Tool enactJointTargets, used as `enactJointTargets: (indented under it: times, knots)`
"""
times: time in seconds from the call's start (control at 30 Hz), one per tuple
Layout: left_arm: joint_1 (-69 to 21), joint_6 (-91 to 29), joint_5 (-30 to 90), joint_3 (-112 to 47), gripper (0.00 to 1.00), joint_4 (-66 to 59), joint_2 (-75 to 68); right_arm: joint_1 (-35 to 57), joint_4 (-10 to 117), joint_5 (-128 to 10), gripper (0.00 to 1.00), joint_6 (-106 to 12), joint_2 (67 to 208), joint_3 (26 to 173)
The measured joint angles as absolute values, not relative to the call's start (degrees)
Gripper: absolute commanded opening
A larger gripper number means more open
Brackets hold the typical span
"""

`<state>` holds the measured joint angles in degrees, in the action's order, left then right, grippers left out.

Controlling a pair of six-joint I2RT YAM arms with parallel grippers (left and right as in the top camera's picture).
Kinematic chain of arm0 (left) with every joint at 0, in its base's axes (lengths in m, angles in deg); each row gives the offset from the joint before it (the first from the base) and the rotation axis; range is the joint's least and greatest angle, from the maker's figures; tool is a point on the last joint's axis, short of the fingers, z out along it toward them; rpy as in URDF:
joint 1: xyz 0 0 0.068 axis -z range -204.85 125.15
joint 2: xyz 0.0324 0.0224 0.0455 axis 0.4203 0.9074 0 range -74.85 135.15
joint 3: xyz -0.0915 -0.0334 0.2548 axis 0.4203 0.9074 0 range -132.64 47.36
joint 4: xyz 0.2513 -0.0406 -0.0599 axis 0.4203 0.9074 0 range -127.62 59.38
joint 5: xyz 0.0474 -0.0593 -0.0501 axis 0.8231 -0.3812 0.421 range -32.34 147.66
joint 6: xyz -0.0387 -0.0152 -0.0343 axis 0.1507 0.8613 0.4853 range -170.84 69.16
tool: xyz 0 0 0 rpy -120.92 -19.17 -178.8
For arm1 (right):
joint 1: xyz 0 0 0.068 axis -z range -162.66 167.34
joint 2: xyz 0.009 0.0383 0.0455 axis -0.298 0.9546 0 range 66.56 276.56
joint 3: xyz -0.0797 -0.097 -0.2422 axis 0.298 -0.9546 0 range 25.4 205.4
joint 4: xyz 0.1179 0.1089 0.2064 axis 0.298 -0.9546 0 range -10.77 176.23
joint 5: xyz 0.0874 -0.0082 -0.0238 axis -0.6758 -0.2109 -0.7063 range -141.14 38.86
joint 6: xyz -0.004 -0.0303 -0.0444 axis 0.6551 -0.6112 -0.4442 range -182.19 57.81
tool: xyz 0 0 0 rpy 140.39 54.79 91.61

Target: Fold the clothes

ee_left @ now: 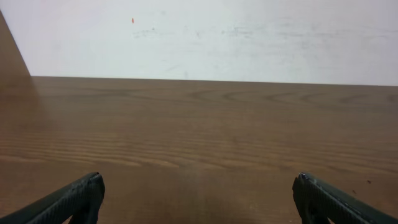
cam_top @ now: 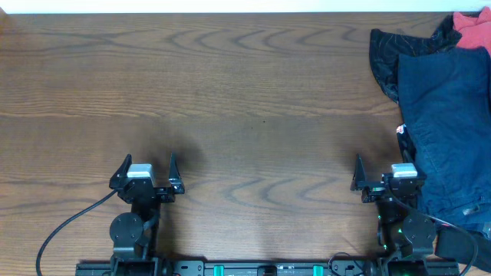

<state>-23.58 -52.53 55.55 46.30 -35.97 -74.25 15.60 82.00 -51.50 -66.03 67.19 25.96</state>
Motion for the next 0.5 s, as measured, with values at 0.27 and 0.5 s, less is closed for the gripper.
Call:
enactJointTargets:
  times: [0.27,0.5]
  knots:
    - [-23.6,-52.6,55.5,46.3,0.98,-36.0,-74.2,15.6,82.1,-51.5,0.99,-65.7,67.2,26.0]
    - [-23.6,-51.9,55.5,46.3,0.98,-36.0,-74.2,15.6,83.7,-52.9,0.99,-60.5,67.2,26.0]
